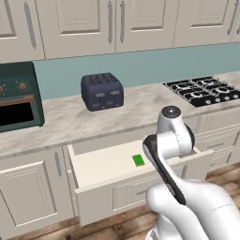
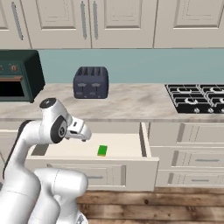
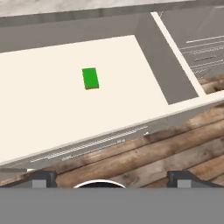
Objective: Restock the sink supplies by placing the sponge and soap dispenser on the counter and next to the sink. Make sure the soap dispenser is upright.
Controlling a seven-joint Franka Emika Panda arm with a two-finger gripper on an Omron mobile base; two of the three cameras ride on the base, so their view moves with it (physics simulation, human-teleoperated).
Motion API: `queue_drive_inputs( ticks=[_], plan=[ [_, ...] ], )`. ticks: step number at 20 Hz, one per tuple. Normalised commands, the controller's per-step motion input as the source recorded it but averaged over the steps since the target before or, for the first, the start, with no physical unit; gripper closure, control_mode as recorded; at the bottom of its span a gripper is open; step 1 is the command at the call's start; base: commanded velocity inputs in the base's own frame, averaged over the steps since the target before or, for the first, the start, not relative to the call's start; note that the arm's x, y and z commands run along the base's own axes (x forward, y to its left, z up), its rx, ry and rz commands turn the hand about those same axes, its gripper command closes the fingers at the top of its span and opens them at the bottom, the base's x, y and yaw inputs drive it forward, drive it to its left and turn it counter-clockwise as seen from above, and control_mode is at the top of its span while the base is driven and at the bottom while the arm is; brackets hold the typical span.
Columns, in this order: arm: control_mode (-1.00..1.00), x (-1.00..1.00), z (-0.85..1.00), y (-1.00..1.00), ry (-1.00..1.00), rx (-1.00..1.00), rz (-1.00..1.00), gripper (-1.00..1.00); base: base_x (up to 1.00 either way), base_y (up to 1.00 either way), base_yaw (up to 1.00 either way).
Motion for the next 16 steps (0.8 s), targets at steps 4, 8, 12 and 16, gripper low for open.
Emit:
queue_drive_inputs(
  ticks=[4, 8, 12, 16],
  plan=[
    [-1.0, 0.95, -0.17, 0.0, 0.2, 0.02, 0.0, -1.0, 0.0, 0.0, 0.0],
    [-1.0, 0.79, -0.28, 0.01, 0.24, 0.0, 0.0, -1.0, 0.0, 0.0, 0.0],
    [-1.0, 0.74, -0.4, 0.05, 0.2, 0.0, 0.0, -1.0, 0.0, 0.0, 0.0],
    [-1.0, 0.57, -0.42, 0.01, 0.02, 0.0, 0.0, -1.0, 0.0, 0.0, 0.0]
  ],
)
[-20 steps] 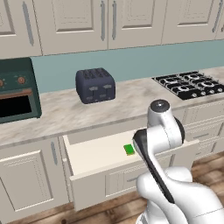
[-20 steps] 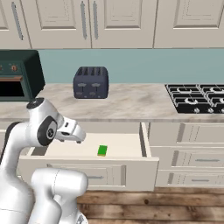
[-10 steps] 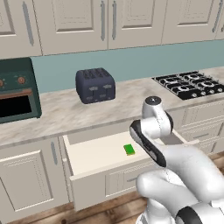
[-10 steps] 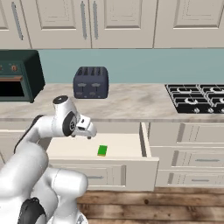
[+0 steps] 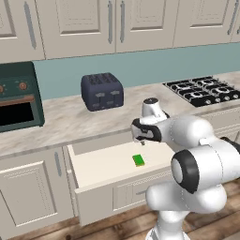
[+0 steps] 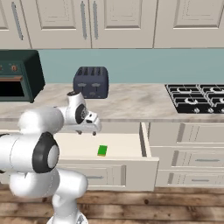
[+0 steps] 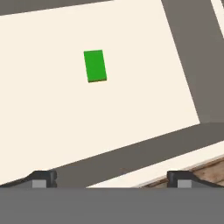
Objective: Restock the sink supplies by placing the sponge and soap dispenser on the counter and next to the sink. Make sure the soap dispenser is upright.
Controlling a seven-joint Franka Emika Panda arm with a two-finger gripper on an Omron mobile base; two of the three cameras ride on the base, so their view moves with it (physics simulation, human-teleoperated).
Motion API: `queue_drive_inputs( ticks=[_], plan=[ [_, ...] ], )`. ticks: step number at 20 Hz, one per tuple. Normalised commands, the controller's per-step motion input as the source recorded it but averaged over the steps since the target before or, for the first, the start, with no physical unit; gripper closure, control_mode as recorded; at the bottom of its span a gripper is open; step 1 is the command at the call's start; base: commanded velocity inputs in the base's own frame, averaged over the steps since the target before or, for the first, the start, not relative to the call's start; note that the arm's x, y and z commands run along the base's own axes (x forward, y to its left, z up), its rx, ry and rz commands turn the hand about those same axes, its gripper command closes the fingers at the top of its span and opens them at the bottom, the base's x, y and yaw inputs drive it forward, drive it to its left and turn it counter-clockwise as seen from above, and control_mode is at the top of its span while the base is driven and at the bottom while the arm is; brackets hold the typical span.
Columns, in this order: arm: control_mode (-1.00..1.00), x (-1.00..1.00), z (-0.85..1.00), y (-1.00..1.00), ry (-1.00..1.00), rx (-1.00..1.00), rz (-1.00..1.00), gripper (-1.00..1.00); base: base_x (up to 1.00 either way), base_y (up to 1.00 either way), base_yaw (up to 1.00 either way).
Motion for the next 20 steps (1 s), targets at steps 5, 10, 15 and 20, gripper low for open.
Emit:
queue_drive_inputs(
  ticks=[5, 10, 15, 20],
  plan=[
    [-1.0, 0.22, -0.53, 0.0, 0.0, 0.0, 0.01, -1.0, 0.0, 0.0, 0.0],
    [-1.0, 0.0, -0.62, 0.0, 0.0, 0.0, 0.0, -1.0, 0.0, 0.0, 0.0],
    [-1.0, 0.0, -0.57, 0.0, -0.02, 0.01, 0.0, -1.0, 0.0, 0.0, 0.0],
    [-1.0, 0.12, -0.44, 0.0, -0.02, 0.04, 0.0, -1.0, 0.0, 0.0, 0.0]
  ],
)
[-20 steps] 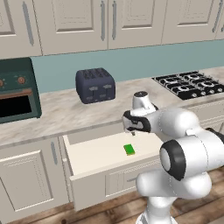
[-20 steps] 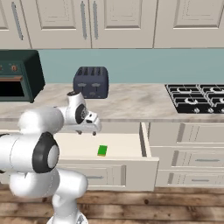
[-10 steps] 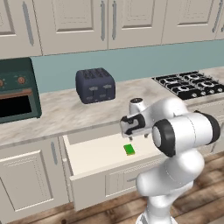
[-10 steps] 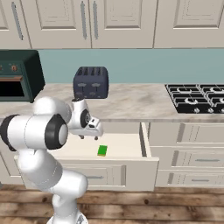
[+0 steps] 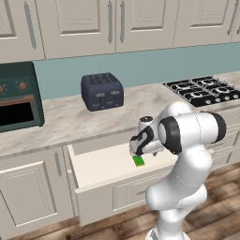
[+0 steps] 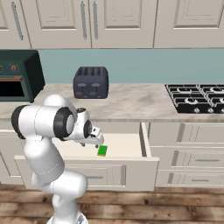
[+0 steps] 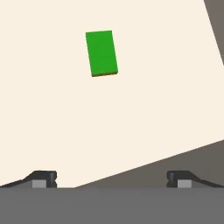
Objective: Restock the sink supplies by placing the sponge and soap dispenser on the counter and next to the sink. Make sure the soap dispenser is upright.
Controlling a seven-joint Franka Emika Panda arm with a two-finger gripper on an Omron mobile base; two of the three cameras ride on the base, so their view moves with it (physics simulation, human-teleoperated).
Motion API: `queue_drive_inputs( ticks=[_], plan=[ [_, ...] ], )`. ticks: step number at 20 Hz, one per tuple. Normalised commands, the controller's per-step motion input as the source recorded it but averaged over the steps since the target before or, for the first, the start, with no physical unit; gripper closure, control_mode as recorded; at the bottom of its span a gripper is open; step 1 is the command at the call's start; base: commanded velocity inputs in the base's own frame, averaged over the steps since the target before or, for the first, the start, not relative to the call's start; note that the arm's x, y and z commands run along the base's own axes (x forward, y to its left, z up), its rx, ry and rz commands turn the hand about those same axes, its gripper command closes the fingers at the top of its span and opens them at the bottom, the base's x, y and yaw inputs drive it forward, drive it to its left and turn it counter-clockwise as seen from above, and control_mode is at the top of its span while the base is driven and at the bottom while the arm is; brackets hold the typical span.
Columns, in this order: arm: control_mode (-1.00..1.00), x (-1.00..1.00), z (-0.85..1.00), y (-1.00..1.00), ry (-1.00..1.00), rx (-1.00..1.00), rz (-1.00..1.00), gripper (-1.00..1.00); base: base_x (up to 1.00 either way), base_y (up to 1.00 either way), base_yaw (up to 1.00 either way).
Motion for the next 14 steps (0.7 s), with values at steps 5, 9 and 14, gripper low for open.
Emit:
queue_drive_inputs(
  ticks=[5, 9, 14],
  plan=[
    [-1.0, 0.34, -0.27, 0.0, -0.01, 0.07, 0.0, -1.0, 0.0, 0.0, 0.0],
    [-1.0, 0.31, -0.13, 0.0, -0.01, 0.09, 0.0, -1.0, 0.0, 0.0, 0.0],
    [-1.0, 0.31, -0.21, 0.0, 0.0, 0.05, 0.0, -1.0, 0.0, 0.0, 0.0]
  ],
)
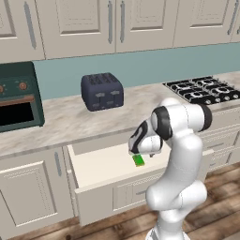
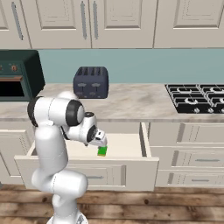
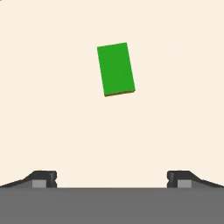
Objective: Restock the sink supplies by placing the sponge and soap dispenser on the counter and next to the sink. Make sure the soap dispenser is upright.
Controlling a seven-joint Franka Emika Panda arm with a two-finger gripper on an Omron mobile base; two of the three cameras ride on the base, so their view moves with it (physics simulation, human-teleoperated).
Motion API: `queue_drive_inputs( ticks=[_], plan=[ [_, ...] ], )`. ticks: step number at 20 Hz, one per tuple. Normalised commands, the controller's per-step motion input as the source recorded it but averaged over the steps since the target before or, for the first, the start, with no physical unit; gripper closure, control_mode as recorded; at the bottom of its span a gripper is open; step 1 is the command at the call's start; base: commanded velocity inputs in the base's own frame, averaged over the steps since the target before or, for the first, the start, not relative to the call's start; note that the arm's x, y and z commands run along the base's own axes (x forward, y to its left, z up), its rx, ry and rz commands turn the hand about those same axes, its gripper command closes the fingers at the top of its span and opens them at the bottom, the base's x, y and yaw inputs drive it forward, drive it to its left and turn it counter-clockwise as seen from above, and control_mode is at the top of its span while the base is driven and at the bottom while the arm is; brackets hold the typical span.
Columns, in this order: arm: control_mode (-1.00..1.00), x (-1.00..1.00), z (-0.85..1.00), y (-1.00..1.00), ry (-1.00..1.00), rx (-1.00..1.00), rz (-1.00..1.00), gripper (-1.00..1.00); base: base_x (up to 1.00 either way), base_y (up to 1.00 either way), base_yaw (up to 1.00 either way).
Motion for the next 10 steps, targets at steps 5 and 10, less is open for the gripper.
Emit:
queue_drive_inputs(
  ticks=[5, 10],
  plan=[
    [-1.0, 0.38, -0.21, -0.03, 0.0, 0.0, 0.0, -1.0, 0.0, 0.0, 0.0],
    [-1.0, 0.42, -0.09, -0.01, 0.03, 0.0, 0.0, -1.0, 0.0, 0.0, 0.0]
  ],
)
